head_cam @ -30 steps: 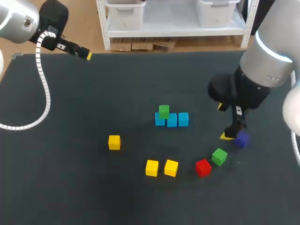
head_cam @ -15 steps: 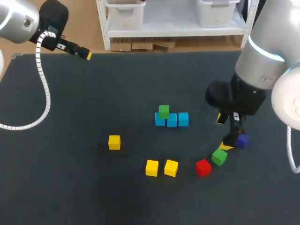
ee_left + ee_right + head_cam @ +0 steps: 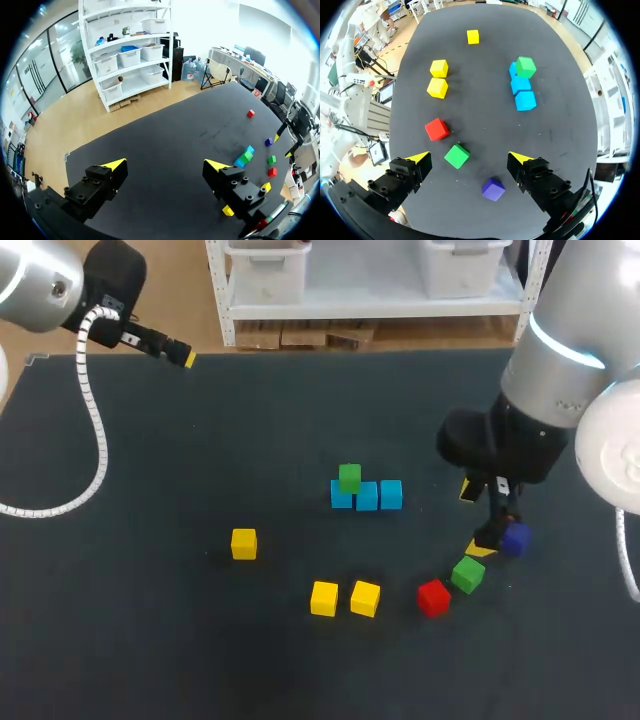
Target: Place the blue cubes, place green cubes on the blue cubes, place the yellow cubes on the green cubes, then place the red cubes on the yellow cubes, and place purple cube on the red cubes.
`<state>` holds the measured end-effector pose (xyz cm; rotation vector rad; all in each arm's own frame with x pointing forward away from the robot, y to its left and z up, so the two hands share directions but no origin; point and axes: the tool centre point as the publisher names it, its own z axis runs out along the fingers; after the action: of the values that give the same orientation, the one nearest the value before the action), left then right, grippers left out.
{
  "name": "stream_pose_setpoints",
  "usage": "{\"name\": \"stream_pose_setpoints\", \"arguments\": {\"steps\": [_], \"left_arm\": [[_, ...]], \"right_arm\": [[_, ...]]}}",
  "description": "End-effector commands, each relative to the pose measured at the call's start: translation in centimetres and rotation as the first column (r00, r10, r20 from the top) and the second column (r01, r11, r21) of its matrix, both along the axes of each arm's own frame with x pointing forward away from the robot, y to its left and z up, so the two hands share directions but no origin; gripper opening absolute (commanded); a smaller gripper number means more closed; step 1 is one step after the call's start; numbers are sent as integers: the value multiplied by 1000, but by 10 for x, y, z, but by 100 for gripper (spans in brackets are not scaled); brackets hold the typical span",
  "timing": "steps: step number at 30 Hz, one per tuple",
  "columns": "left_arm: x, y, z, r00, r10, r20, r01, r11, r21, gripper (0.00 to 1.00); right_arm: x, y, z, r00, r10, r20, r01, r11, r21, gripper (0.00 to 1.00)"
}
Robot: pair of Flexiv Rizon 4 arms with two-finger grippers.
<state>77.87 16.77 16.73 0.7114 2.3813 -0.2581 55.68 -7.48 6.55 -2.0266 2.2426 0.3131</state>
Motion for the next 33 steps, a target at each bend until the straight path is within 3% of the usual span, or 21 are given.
{"name": "stream_pose_setpoints", "arguments": {"steps": [1,5,11,19,23,28,33], "left_arm": [[0,1,-1,1000,-3,2,3,1000,-4,100],[0,1,-1,1000,-3,2,3,1000,-4,100],[0,1,-1,1000,-3,2,3,1000,-4,100],[0,1,-1,1000,-3,2,3,1000,-4,100],[0,1,-1,1000,-3,2,3,1000,-4,100],[0,1,-1,1000,-3,2,3,1000,-4,100],[0,1,-1,1000,-3,2,3,1000,-4,100]], "right_arm": [[15,6,-6,997,42,-62,-43,999,-14,100],[16,9,-14,991,99,-88,-102,994,-31,100],[-1,17,-21,968,234,-91,-243,964,-105,100],[-12,-6,-36,929,347,-128,-362,925,-117,100],[-17,-20,-39,925,357,-126,-373,917,-140,100],[-24,-23,-42,914,403,-52,-406,909,-90,100],[-20,-12,-58,891,454,-19,-453,882,-130,100]]}}
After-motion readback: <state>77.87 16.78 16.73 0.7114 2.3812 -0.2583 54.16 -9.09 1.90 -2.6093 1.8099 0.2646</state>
